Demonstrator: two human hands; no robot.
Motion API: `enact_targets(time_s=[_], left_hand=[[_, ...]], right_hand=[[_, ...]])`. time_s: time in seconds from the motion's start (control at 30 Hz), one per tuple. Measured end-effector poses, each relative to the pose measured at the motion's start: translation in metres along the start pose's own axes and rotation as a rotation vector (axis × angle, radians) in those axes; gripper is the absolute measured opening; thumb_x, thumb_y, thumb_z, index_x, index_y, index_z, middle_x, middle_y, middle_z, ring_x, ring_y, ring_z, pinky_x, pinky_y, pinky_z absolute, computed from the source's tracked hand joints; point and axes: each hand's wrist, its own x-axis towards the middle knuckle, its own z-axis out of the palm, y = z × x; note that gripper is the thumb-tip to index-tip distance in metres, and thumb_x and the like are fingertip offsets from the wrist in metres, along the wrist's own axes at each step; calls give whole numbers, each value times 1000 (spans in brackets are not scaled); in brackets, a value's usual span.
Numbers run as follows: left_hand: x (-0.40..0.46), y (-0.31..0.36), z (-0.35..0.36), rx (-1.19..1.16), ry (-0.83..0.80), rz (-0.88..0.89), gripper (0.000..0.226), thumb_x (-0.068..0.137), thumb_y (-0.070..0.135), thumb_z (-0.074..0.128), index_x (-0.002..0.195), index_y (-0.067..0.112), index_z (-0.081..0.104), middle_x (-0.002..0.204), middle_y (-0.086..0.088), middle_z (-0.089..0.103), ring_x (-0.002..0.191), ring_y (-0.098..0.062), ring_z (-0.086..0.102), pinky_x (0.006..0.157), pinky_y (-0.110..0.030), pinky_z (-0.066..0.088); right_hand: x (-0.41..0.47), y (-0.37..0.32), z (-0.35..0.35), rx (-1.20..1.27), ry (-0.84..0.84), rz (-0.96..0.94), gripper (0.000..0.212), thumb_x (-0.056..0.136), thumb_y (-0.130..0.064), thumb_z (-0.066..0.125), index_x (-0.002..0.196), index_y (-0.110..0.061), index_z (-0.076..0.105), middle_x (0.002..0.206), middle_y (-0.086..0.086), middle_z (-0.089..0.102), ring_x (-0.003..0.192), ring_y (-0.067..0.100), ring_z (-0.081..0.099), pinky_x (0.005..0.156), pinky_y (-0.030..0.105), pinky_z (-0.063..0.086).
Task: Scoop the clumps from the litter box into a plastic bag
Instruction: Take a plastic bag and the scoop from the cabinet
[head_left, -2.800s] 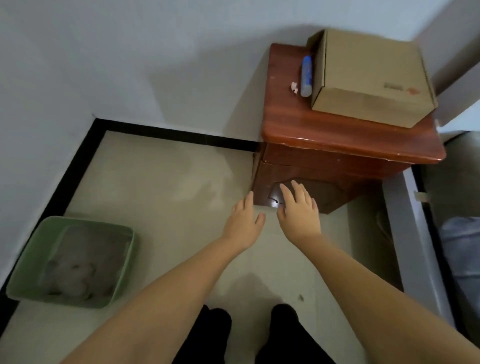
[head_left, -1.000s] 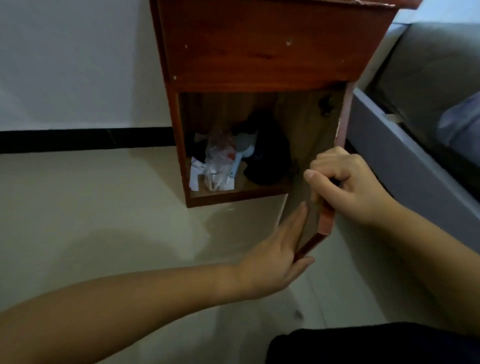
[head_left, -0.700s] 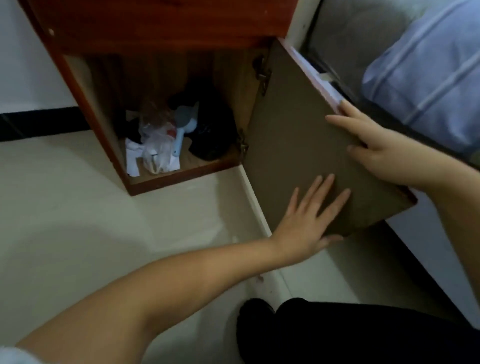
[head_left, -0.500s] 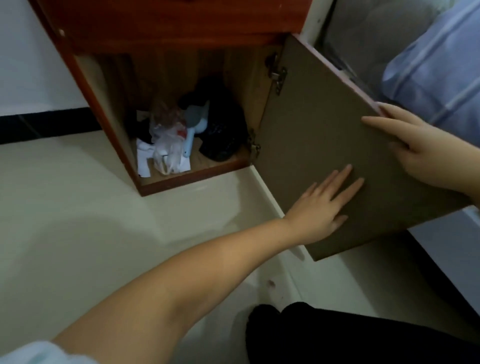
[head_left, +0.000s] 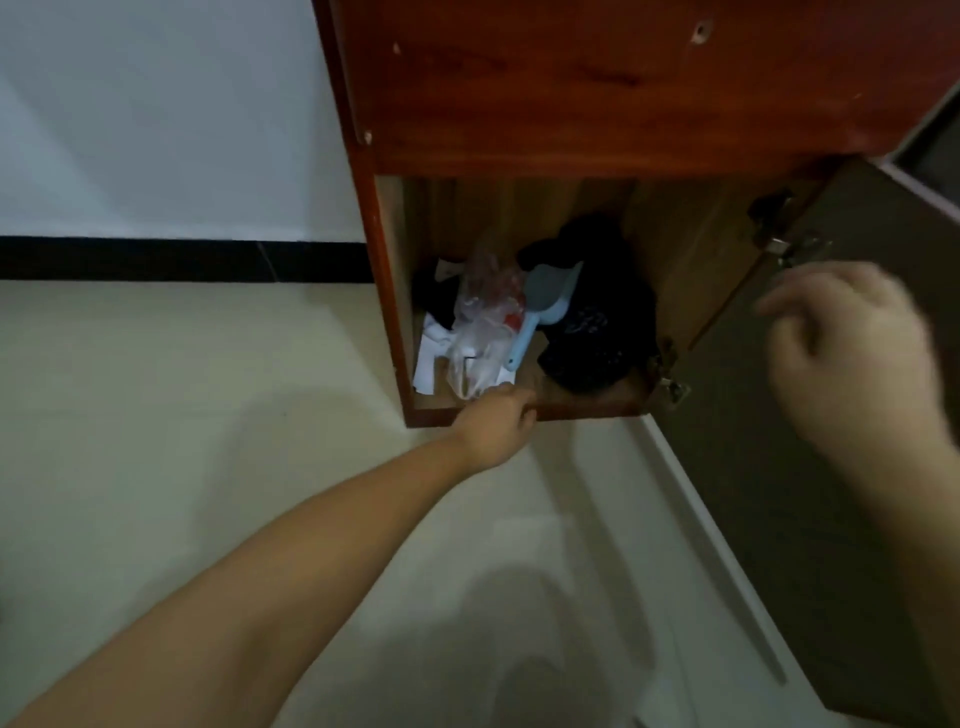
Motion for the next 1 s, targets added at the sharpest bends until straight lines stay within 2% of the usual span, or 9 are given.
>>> enact_targets(time_s=[0.1, 0.2, 0.3, 0.5, 0.63, 0.67, 0.77, 0.9, 1.0], left_hand=[[32, -30, -5, 57, 118, -187, 47, 92, 26, 41, 134, 6, 45, 130, -20, 51, 120, -34, 46, 104, -41, 35], [65, -45, -1, -6, 269, -381, 54, 92, 25, 51, 141, 9, 34, 136, -19, 43, 126, -34, 42, 107, -39, 32], [87, -53, 6, -99, 278, -565, 66, 91, 31, 54, 146, 14, 21, 147, -17, 28, 134, -33, 31, 110, -40, 28], [107, -67, 28, -209, 185, -641, 99, 80, 37, 69, 150, 15, 3, 150, -21, 20, 137, -35, 25, 111, -47, 28], [108, -63, 30, -305, 137, -695, 66, 94, 13, 50, 148, 9, 15, 143, -21, 35, 98, -20, 50, 72, -15, 37], [107, -62, 25, -342, 175, -712, 48, 97, 9, 42, 142, 3, 28, 141, -20, 41, 100, -20, 49, 78, -10, 37], [91, -63, 16, -96, 99, -588, 32, 100, 6, 29, 123, -3, 49, 135, -18, 47, 128, -30, 39, 109, -33, 28], [73, -71, 2, -237, 254, -608, 32, 98, 9, 36, 127, 0, 48, 135, -20, 47, 127, -34, 41, 101, -33, 33], [45, -58, -16, -307, 485, -513, 27, 93, 6, 44, 117, -2, 55, 121, -22, 55, 112, -36, 51, 89, -31, 40]], right_hand=[[18, -37, 93, 207, -349, -37, 20, 89, -9, 49, 99, -13, 65, 100, 8, 66, 89, 25, 61, 80, 40, 52], [41, -29, 194, 304, -661, 102, 23, 91, -6, 46, 101, -5, 66, 105, 18, 67, 98, 34, 62, 85, 37, 50], [61, -32, 259, 370, -687, 155, 26, 94, -7, 44, 112, 2, 60, 114, 23, 62, 106, 38, 57, 91, 36, 44], [98, -42, 347, 674, -693, 695, 52, 94, -38, 46, 133, -2, 45, 133, 20, 52, 117, 39, 52, 96, 48, 47], [98, -50, 370, 728, -715, 745, 43, 94, -24, 51, 128, 1, 49, 133, 18, 52, 117, 36, 52, 97, 40, 45], [98, -50, 372, 709, -732, 740, 41, 95, -23, 51, 126, 3, 50, 131, 19, 54, 114, 35, 54, 95, 39, 44], [95, -46, 368, 682, -721, 739, 35, 96, -20, 47, 118, 6, 55, 124, 21, 57, 107, 34, 56, 87, 37, 44], [79, -35, 354, 828, -614, 782, 17, 93, -20, 44, 86, -9, 55, 93, 17, 58, 79, 29, 57, 74, 38, 47], [60, -21, 327, 779, -563, 687, 16, 90, -26, 41, 86, -13, 49, 77, 9, 51, 69, 23, 49, 63, 32, 39]])
